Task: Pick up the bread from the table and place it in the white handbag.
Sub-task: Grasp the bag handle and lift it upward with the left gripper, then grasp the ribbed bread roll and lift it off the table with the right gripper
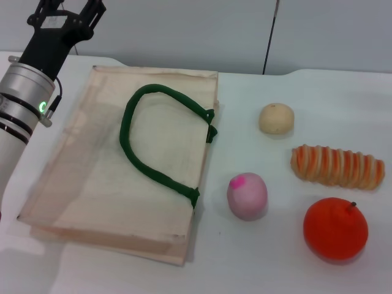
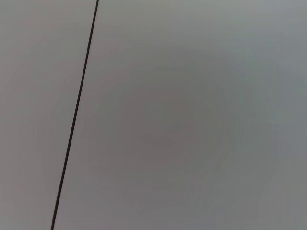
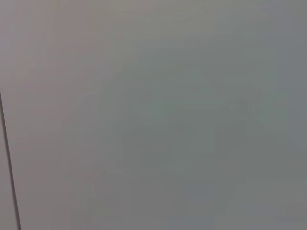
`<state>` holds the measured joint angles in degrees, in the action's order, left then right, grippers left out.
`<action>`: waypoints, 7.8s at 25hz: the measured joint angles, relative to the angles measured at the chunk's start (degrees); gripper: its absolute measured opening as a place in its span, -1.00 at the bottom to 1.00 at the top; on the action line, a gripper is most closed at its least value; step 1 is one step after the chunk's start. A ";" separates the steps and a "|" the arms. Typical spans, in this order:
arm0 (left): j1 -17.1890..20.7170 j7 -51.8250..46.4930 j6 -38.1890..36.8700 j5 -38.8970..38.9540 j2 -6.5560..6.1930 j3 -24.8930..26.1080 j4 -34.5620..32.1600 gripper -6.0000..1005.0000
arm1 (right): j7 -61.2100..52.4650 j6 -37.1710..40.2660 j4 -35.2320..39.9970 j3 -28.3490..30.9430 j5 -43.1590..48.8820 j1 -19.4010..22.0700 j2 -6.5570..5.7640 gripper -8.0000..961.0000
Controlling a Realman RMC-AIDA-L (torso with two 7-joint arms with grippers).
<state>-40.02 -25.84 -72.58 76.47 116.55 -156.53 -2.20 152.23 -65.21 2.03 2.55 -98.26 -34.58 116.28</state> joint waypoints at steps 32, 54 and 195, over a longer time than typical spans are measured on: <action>-3.64 -42.83 0.08 -21.06 -5.79 -7.46 12.40 0.57 | 0.00 0.26 0.21 0.44 0.01 0.40 0.00 0.84; -17.39 -86.69 -9.36 -68.61 -8.72 -7.65 38.34 0.57 | -0.18 0.70 0.34 1.14 -0.10 1.15 -0.17 0.84; -10.76 -66.35 -29.29 -41.62 -12.50 -7.56 22.94 -0.77 | -46.92 -3.85 26.56 -30.63 70.06 -11.57 -0.61 0.72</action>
<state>-50.78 -92.19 -101.87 34.84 104.05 -164.10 20.74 105.31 -69.06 28.59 -28.08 -28.20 -46.15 115.66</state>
